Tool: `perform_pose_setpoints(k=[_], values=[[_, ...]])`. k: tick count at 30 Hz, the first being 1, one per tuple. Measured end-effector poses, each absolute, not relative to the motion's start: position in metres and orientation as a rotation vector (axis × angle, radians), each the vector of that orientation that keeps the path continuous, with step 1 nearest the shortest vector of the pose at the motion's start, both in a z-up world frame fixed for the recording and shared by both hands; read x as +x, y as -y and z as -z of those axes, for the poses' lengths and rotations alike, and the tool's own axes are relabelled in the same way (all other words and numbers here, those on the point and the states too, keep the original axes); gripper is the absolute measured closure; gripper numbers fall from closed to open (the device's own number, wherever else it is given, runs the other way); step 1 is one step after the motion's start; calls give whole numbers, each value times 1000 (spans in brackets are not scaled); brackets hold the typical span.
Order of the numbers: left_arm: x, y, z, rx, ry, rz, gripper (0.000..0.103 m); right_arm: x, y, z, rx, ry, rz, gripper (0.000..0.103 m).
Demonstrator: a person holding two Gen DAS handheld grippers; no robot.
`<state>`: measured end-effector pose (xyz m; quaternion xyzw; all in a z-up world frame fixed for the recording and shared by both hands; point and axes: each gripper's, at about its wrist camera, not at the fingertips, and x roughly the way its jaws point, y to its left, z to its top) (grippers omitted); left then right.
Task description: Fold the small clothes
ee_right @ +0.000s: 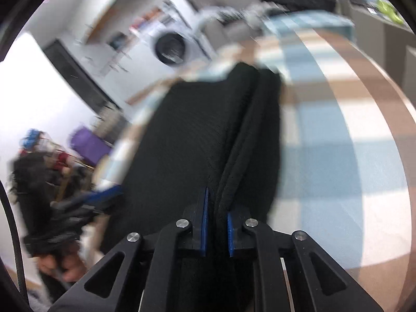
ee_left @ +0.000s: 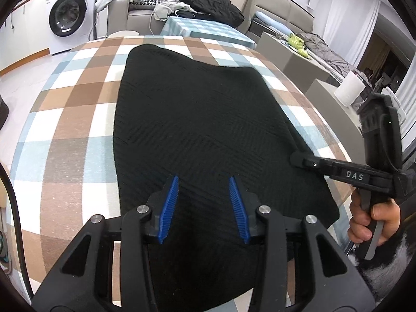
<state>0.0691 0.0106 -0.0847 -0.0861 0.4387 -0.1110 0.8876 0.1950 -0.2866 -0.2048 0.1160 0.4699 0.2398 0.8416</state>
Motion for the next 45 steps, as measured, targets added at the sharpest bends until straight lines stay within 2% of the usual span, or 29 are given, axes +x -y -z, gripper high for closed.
perform_pose_setpoints(k=[2,3,6,10,18,25,26,30,33,36,40,43,45], values=[[72,-11,89,-174,-927,228,65,199,292,210,273,-1020,-514,82],[73,-12,91,-175,-934,229,65,199,294,202,259,-990,-511,77],[76,-15,96,-182,-942,229,65,206,300,181,220,-901,-464,72],[78,-19,96,-193,-939,226,65,242,299,171,259,-876,-446,72],[80,-33,98,-211,-935,215,65,312,267,191,247,-917,-434,72],[83,-41,98,-234,-933,218,65,327,267,200,253,-947,-415,72],[84,-41,98,-232,-934,219,65,328,266,201,252,-946,-418,73],[84,-40,97,-238,-930,220,65,331,256,198,196,-912,-421,93],[83,-42,94,-244,-920,217,65,323,249,174,164,-823,-475,94],[80,-43,90,-262,-907,227,65,319,252,153,158,-746,-466,94],[78,-43,90,-266,-902,224,65,338,260,177,150,-848,-361,94],[75,-44,90,-265,-907,215,65,343,266,194,166,-941,-345,88],[74,-45,91,-268,-910,210,65,329,274,190,208,-934,-396,83]])
